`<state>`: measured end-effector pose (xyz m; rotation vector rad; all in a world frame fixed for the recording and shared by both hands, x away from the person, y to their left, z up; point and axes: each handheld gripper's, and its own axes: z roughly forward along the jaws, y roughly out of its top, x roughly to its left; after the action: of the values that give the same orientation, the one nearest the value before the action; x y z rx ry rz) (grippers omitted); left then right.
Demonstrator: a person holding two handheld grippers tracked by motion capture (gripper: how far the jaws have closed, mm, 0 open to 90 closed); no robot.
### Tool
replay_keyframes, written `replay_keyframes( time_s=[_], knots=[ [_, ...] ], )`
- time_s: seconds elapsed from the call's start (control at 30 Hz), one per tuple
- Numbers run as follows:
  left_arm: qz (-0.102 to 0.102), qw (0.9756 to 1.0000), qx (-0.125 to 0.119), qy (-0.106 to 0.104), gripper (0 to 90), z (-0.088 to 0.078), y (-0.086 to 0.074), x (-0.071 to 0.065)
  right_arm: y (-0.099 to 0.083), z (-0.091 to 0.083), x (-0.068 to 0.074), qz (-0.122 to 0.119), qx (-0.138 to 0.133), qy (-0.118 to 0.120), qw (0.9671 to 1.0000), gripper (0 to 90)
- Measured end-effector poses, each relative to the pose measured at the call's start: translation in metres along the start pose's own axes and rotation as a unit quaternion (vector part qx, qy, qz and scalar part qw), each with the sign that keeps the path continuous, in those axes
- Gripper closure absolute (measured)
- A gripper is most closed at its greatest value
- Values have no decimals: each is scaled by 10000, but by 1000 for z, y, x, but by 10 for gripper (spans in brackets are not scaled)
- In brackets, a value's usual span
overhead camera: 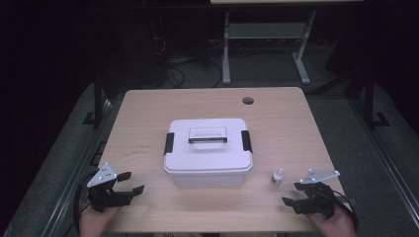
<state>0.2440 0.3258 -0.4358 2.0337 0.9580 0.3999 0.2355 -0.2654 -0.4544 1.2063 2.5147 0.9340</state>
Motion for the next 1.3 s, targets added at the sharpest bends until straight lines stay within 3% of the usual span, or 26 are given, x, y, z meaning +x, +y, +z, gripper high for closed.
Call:
replay_keyframes(
  time_s=[0.63, 0.8, 1.03, 1.3],
  knots=[
    [17, 9999, 76, -70, 251, -6, -2, -2, 8, 2, 6, -93, -3, 0, 10000, 275],
    [109, 9999, 77, -5, 248, -8, 0, -5, 8, 2, 8, -152, 5, -5, 9999, 274],
    [220, 9997, 30, -46, 248, -12, 4, -10, 8, 1, 10, -187, 20, -30, 9998, 274],
    [357, 9991, 165, -158, 249, -11, 11, -11, 7, -1, 10, -159, 5, -59, 9999, 274]
  ],
)
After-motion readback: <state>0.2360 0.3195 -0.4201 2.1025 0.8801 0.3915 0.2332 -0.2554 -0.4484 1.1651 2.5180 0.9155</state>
